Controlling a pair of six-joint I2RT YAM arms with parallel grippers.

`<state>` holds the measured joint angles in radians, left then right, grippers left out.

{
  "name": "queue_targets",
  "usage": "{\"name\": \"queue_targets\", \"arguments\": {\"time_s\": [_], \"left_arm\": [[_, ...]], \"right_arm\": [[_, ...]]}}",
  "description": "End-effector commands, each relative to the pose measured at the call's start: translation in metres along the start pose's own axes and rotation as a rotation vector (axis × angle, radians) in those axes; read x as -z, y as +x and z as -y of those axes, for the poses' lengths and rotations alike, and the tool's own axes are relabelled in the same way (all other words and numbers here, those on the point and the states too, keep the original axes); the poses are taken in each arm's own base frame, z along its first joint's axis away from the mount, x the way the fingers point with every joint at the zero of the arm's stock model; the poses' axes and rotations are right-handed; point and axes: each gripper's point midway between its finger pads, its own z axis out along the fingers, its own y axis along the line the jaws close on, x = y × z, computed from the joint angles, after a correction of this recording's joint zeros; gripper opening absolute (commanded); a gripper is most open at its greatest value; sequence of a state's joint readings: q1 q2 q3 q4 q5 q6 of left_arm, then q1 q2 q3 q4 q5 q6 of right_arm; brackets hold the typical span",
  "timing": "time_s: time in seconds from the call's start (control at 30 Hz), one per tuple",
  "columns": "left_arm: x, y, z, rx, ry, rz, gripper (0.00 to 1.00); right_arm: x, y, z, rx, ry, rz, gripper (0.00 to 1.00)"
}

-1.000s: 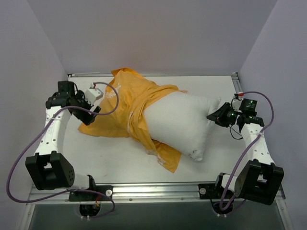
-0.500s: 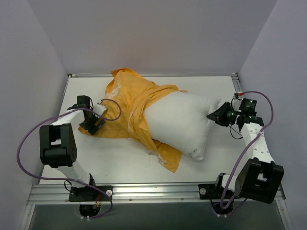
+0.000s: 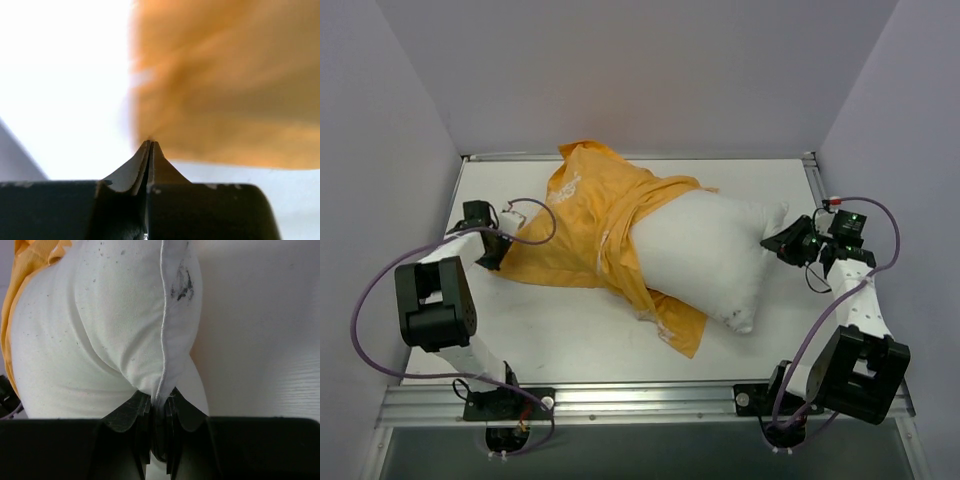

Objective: Remove the pillowcase from the pillow

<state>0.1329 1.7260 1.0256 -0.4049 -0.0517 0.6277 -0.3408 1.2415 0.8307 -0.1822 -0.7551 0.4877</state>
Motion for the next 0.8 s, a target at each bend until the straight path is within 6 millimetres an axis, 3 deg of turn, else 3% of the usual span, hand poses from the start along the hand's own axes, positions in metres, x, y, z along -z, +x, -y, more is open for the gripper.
{"name": "queue_targets", "arguments": {"time_s": [0.0,0.13,0.23,0.27,0.33,0.43,0.47,0.5,0.53,0.57,0.6,0.67,0.77], "left_arm": [[0.064,-0.013,-0.065,0.184,-0.162,0.131,0.02],[0.149,-0.027,-0.11,0.209,-0.302,0.295,0.02],[0.192,-0.025,-0.141,0.239,-0.394,0.345,0.02],[0.199,-0.018,-0.147,0.258,-0.39,0.347,0.02],[0.219,-0.022,-0.157,0.246,-0.401,0.381,0.02],[0.198,-0.042,-0.089,0.055,-0.089,0.407,0.03],[0.188,-0.041,-0.06,0.018,0.004,0.376,0.18],[0.179,-0.054,-0.026,-0.07,0.072,0.365,0.63],[0.17,-0.055,-0.008,-0.096,0.108,0.347,0.85],[0.153,-0.05,0.012,-0.112,0.152,0.329,0.94],[0.145,-0.055,0.029,-0.127,0.2,0.344,0.94],[0.122,-0.053,0.044,-0.097,0.257,0.344,0.94],[0.094,-0.055,0.05,-0.064,0.31,0.309,0.94]], "right_arm": [[0.009,-0.033,0.012,-0.01,0.027,0.126,0.0],[0.014,-0.042,0.021,-0.012,0.067,0.16,0.0],[0.021,-0.048,0.026,-0.021,0.09,0.19,0.0],[0.023,-0.05,0.027,-0.018,0.094,0.196,0.0],[0.023,-0.05,0.027,-0.017,0.089,0.196,0.0],[0.019,-0.044,0.026,-0.032,0.063,0.177,0.0],[0.019,-0.043,0.026,-0.031,0.064,0.176,0.0],[0.02,-0.043,0.026,-0.03,0.064,0.175,0.0],[0.021,-0.043,0.025,-0.029,0.062,0.176,0.0],[0.021,-0.042,0.024,-0.026,0.061,0.173,0.0],[0.022,-0.042,0.023,-0.017,0.06,0.173,0.0],[0.022,-0.04,0.021,-0.014,0.057,0.166,0.0],[0.02,-0.039,0.022,-0.016,0.054,0.163,0.0]]}}
